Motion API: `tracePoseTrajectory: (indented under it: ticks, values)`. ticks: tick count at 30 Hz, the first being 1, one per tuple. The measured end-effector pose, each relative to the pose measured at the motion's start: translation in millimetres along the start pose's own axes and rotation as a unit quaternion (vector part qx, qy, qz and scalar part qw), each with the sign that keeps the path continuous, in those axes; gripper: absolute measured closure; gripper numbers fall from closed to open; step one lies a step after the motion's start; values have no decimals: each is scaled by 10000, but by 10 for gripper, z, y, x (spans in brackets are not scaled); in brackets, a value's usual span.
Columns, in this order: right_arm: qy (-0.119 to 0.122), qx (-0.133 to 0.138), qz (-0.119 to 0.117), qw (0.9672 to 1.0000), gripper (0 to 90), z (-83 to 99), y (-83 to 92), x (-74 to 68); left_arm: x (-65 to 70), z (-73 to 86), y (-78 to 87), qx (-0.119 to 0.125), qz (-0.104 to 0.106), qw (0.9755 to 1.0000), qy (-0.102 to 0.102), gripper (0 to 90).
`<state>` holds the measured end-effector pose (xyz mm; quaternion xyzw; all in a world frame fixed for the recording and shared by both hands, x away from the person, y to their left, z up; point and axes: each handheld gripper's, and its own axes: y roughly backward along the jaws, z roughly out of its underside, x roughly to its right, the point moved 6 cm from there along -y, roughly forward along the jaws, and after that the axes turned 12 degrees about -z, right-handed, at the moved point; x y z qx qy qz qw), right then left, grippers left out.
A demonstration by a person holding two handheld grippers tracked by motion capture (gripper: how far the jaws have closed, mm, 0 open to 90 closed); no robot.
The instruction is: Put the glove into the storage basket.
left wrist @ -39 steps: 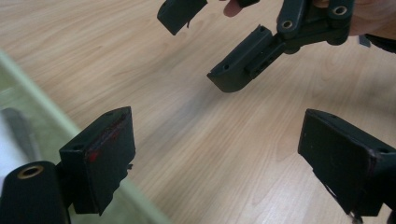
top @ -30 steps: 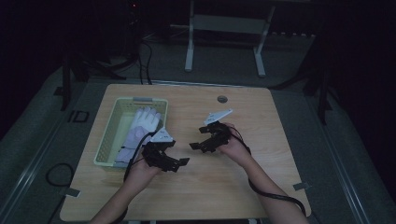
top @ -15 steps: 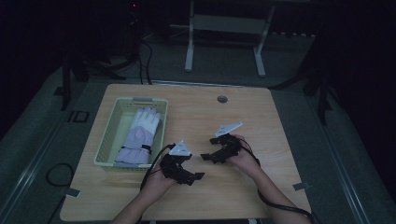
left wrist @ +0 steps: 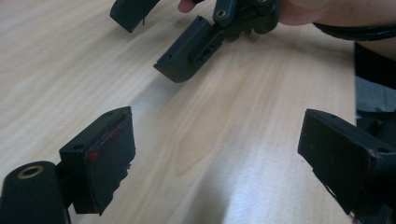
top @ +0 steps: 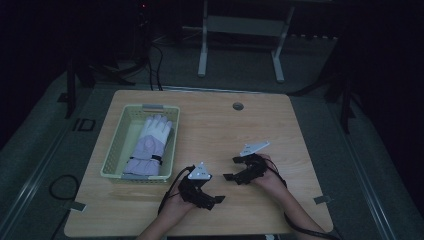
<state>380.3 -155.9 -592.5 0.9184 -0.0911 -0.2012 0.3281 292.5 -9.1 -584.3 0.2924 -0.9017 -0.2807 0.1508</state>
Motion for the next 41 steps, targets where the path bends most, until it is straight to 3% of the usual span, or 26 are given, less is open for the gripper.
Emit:
tracePoseTrajectory:
  ticks: [5, 10, 15, 17, 22, 27, 34, 41]
  values:
    - [-35, 136, -98, 9999, 127, 166, 92, -26, 126, 47, -29, 40, 25, 9997, -260, 114]
    - [75, 57, 40, 9999, 127, 302, 163, -71, 233, 125, -27, 34, 35, 9994, -347, 114]
    - [246, -27, 465, 9986, 126, 448, 264, -92, 288, 182, -70, -80, 87, 9992, -381, 114]
    - [217, -6, 470, 9987, 125, 490, 300, -93, 306, 200, -95, -123, 97, 9988, -461, 115]
    - [303, 23, 614, 9977, 119, 551, 377, -110, 328, 224, -116, -78, 112, 9990, -436, 114]
    - [477, -7, 935, 9945, 108, 602, 452, -116, 342, 216, -114, 29, 49, 9989, -455, 114]
    - [484, 64, 915, 9946, 108, 623, 476, -111, 386, 233, -121, 62, -3, 9985, -552, 114]
    - [512, 16, 907, 9946, 108, 630, 455, -104, 409, 235, -127, 93, 102, 9983, -558, 114]
